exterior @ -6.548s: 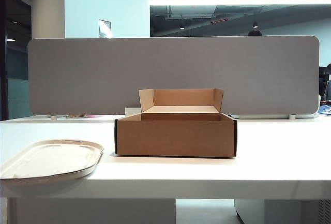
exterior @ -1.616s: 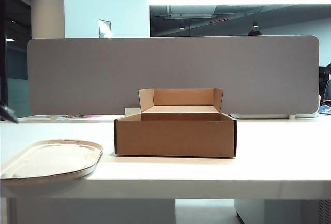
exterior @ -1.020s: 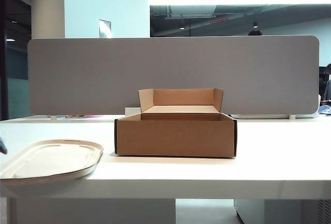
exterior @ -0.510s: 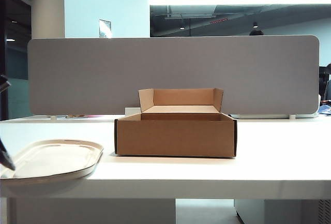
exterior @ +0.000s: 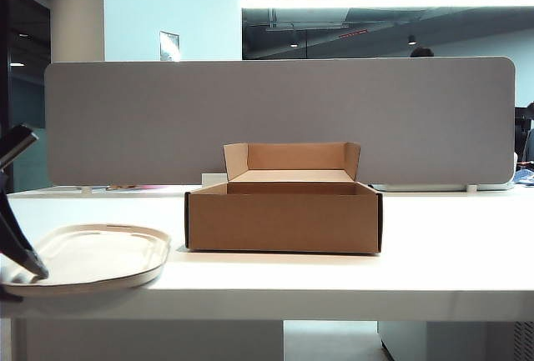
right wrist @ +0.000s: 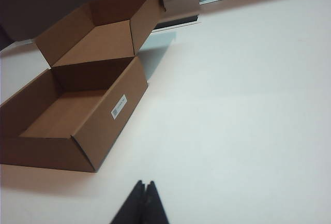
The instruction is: Pick up the lid and place it into the paper box.
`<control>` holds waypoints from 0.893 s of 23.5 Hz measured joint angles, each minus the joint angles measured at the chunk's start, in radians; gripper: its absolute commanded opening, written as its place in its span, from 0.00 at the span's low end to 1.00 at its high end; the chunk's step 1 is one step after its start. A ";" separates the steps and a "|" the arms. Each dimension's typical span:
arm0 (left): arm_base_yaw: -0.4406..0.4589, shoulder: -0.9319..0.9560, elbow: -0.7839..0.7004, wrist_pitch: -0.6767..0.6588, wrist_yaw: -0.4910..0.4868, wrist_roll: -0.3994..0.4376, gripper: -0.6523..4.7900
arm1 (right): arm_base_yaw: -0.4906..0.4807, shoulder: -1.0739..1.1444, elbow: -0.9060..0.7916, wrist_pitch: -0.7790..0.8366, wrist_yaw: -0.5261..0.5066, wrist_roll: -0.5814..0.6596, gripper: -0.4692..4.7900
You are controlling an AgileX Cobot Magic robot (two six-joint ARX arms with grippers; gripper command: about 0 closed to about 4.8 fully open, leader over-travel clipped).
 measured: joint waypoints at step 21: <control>0.000 -0.005 0.168 0.194 -0.039 0.007 0.11 | 0.000 0.000 0.000 0.000 0.000 0.000 0.09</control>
